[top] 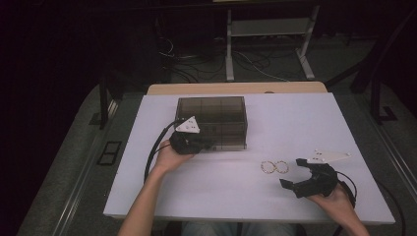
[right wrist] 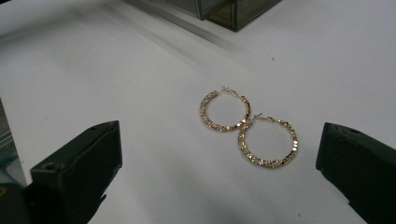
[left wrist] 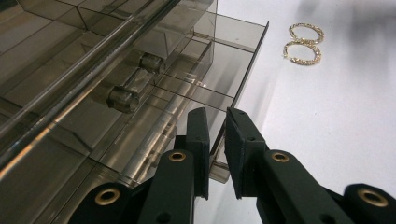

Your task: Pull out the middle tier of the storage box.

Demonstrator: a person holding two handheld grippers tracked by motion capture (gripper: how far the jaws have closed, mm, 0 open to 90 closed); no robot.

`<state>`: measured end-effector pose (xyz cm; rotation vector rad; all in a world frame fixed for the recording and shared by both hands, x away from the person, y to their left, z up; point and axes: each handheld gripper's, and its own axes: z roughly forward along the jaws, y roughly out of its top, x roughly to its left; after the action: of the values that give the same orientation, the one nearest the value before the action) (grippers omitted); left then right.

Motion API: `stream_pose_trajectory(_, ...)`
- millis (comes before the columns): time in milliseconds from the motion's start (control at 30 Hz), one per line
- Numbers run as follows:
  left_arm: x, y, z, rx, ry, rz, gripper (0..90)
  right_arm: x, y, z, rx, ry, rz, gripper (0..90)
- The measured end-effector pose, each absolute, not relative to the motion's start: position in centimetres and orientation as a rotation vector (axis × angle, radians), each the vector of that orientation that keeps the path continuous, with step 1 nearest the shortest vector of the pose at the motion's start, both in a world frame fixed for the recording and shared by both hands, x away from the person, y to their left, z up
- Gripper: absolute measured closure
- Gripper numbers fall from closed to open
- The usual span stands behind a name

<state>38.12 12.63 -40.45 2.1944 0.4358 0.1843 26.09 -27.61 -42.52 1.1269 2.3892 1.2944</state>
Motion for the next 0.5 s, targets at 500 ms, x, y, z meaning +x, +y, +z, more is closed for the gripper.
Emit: stream_pose_trajectory(500,37.50,12.76,-40.69,2.187,0.436,0.177,79.0,26.08,-27.59,-42.53,1.124,2.389,1.296,0.0)
